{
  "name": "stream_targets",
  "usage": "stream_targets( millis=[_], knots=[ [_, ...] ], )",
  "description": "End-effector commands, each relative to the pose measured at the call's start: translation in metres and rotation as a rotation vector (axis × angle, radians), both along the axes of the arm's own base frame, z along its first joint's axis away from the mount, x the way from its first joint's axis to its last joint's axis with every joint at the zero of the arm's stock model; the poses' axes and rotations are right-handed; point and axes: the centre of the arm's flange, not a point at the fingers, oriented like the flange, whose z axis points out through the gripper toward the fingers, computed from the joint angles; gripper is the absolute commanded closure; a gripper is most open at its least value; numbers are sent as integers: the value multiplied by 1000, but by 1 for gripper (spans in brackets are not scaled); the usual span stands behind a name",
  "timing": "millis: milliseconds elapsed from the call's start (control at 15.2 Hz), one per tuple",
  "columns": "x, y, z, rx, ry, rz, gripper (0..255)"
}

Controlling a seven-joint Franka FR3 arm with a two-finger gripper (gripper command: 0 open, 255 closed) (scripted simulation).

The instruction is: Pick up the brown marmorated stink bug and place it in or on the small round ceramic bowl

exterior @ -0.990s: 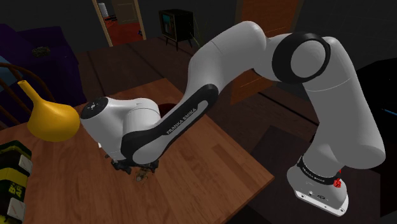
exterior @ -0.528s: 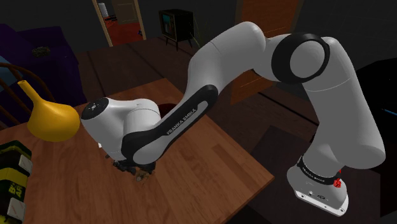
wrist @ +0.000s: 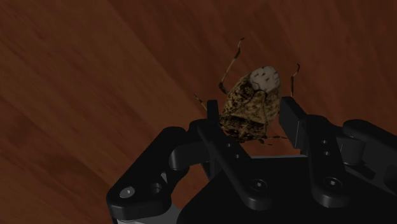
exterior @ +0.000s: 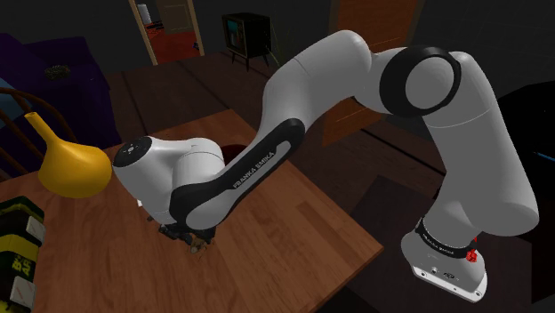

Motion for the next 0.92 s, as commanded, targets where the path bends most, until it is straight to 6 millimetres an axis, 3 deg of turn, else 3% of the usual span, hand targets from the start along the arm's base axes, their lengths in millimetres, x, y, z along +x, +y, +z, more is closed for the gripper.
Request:
stream_targets(
  millis=[0,858],
  knots=[
    [0,0,0,0,0,0,255],
    [0,0,68,0,0,0,255]
  ],
)
